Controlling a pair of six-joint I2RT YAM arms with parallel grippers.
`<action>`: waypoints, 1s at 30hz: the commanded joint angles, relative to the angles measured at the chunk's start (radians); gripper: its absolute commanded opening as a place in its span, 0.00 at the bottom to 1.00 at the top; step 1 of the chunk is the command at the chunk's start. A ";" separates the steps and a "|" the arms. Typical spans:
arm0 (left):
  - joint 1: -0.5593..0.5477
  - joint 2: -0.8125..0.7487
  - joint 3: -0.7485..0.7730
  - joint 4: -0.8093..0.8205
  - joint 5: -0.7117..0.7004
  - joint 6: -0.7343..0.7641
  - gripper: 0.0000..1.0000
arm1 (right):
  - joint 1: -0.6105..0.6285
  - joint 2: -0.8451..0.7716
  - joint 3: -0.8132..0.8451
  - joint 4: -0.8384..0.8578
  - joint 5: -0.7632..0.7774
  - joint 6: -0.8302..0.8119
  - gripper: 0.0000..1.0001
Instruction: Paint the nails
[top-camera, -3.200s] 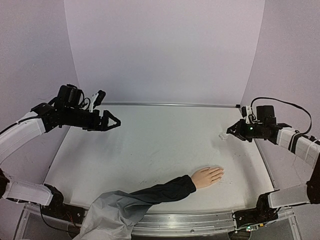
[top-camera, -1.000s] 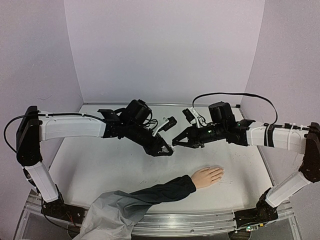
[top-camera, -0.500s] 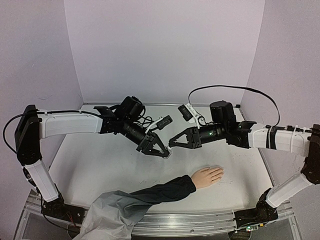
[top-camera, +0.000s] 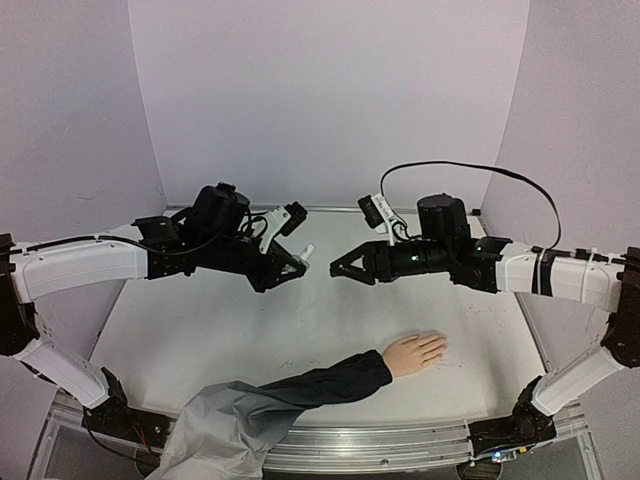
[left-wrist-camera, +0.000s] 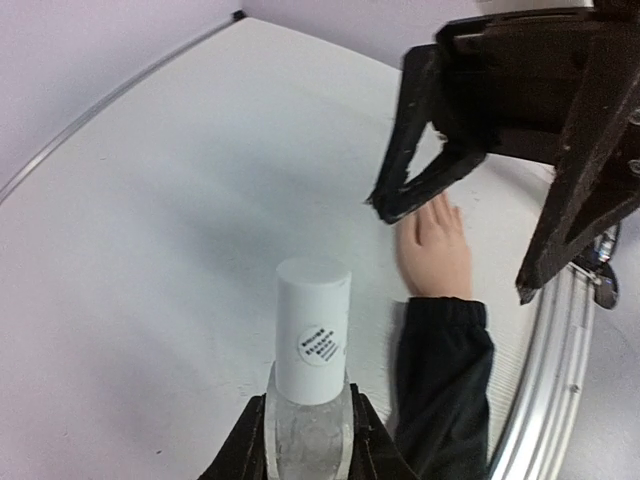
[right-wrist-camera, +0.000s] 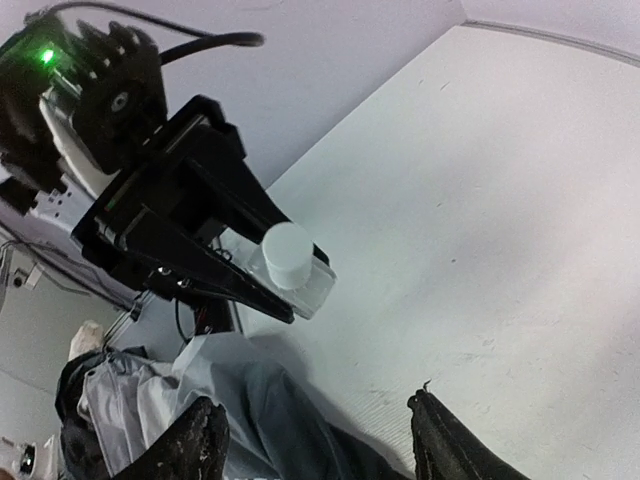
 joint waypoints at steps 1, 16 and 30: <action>-0.026 -0.054 -0.021 0.090 -0.345 -0.031 0.00 | 0.021 -0.025 0.028 0.087 0.178 0.193 0.66; -0.057 -0.081 -0.053 0.103 -0.523 -0.092 0.00 | 0.148 0.224 0.351 0.044 0.480 0.479 0.58; -0.065 -0.103 -0.062 0.104 -0.492 -0.109 0.00 | 0.192 0.381 0.487 0.021 0.501 0.473 0.12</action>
